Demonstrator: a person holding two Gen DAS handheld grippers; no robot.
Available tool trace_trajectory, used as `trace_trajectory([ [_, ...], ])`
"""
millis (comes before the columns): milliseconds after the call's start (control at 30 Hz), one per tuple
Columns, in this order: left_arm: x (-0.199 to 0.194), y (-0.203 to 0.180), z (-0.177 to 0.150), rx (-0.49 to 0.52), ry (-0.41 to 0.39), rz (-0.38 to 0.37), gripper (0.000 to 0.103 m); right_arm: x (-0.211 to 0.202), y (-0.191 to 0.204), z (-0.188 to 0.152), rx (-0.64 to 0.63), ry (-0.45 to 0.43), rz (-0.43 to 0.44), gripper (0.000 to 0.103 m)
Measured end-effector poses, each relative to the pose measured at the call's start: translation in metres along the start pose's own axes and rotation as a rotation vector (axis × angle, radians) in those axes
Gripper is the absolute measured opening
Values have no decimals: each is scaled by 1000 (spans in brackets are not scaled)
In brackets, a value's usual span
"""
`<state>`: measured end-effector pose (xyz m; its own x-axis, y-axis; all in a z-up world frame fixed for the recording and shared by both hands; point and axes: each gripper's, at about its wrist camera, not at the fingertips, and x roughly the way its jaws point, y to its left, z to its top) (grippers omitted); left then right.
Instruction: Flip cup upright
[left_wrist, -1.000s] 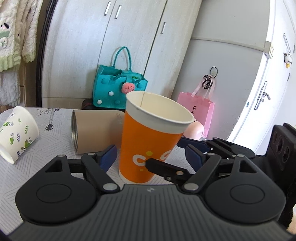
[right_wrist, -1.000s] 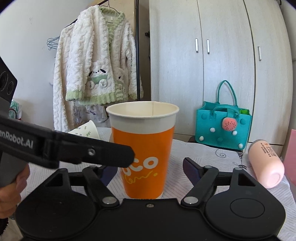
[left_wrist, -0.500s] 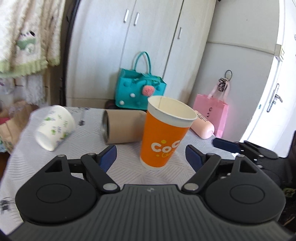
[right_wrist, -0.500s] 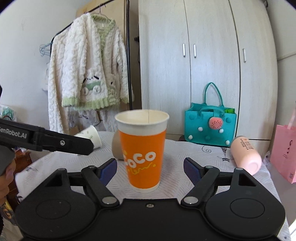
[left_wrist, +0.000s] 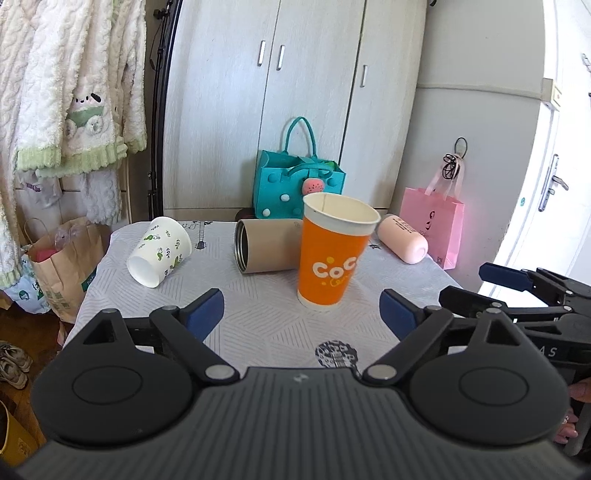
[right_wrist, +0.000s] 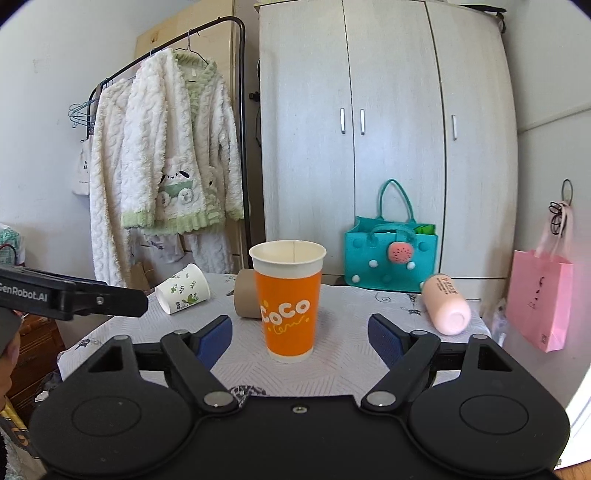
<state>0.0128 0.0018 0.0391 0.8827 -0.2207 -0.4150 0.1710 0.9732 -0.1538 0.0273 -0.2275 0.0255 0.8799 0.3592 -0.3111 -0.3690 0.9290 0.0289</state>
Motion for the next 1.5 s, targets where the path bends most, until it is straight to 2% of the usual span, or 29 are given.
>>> trace_trajectory([
  [167, -10, -5, -11, 3, 3, 22, 95, -15, 7, -8, 14, 7, -32, 97],
  [367, -17, 0, -22, -11, -1, 44, 102, -27, 17, -18, 33, 10, -62, 103],
  [533, -16, 7, -29, -31, 3, 68, 103, -29, 28, -23, 19, 10, -104, 103],
  [667, -17, 14, -33, -70, -4, 84, 103, -25, 30, -25, 27, 27, -174, 103],
  [800, -17, 13, -35, -57, 4, 125, 103, -24, 27, -28, 56, 23, -199, 103],
  [967, -12, 10, -35, -30, 57, 114, 103, -23, 30, -32, 57, 16, -247, 103],
  [1100, -13, 7, -41, -13, 8, 141, 103, -23, 33, -33, 55, 11, -259, 103],
  [1267, -13, -1, -46, 72, -36, 167, 103, -22, 34, -35, 43, 6, -269, 103],
  [1400, -11, 2, -48, 56, -41, 154, 103, -22, 35, -38, 52, -1, -280, 103],
  [1500, -10, 0, -49, 68, -50, 171, 103, -20, 36, -40, 49, 1, -281, 103],
])
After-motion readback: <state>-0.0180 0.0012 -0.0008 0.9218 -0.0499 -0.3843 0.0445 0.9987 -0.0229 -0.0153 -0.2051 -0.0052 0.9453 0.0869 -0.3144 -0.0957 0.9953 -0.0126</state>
